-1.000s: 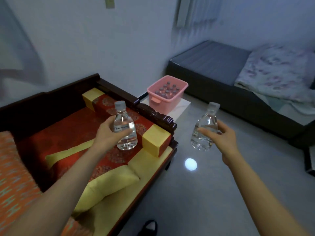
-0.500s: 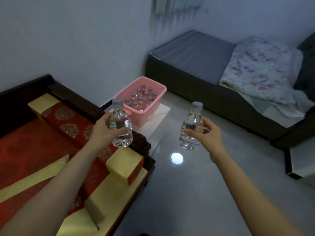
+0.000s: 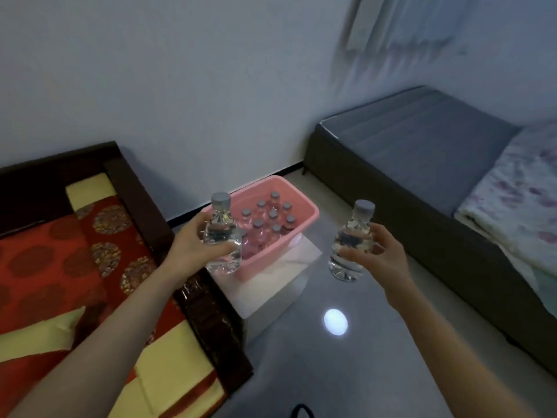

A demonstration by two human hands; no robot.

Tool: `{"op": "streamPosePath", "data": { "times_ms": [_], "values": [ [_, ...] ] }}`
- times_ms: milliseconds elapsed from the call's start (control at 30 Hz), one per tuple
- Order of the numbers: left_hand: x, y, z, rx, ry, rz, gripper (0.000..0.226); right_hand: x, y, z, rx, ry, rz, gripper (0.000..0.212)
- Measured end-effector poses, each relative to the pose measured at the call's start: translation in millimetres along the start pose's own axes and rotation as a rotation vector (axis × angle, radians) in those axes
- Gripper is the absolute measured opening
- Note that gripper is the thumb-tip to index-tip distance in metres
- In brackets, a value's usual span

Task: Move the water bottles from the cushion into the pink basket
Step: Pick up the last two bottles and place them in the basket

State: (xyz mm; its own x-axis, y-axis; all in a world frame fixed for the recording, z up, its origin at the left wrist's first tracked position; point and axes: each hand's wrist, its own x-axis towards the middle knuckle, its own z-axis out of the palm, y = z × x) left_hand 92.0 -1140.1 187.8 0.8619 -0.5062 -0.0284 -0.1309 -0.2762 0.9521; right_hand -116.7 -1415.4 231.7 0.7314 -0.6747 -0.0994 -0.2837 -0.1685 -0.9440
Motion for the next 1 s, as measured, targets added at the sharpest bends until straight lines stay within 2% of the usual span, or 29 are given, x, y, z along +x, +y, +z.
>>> {"op": "streamPosePath", "data": {
  "times_ms": [167, 433, 667, 1000],
  "values": [
    [40.1, -3.5, 31.1, -0.061, 0.110, -0.083, 0.067, 91.0, 5.6, -4.8, -0.019, -0.152, -0.014, 0.051],
    [96.9, -13.0, 50.0, -0.009, 0.207, -0.126, 0.060, 207.7, 14.4, 35.9, -0.044, -0.389, -0.040, 0.060],
    [152.4, -20.5, 67.2, 0.028, 0.214, -0.145, 0.053, 273.2, 26.6, 74.3, -0.072, -0.467, -0.026, 0.056],
    [172.8, -47.6, 87.3, 0.016, 0.324, -0.301, 0.069, 316.5, 50.2, 123.2, -0.142, -0.656, -0.011, 0.055]
  ]
}}
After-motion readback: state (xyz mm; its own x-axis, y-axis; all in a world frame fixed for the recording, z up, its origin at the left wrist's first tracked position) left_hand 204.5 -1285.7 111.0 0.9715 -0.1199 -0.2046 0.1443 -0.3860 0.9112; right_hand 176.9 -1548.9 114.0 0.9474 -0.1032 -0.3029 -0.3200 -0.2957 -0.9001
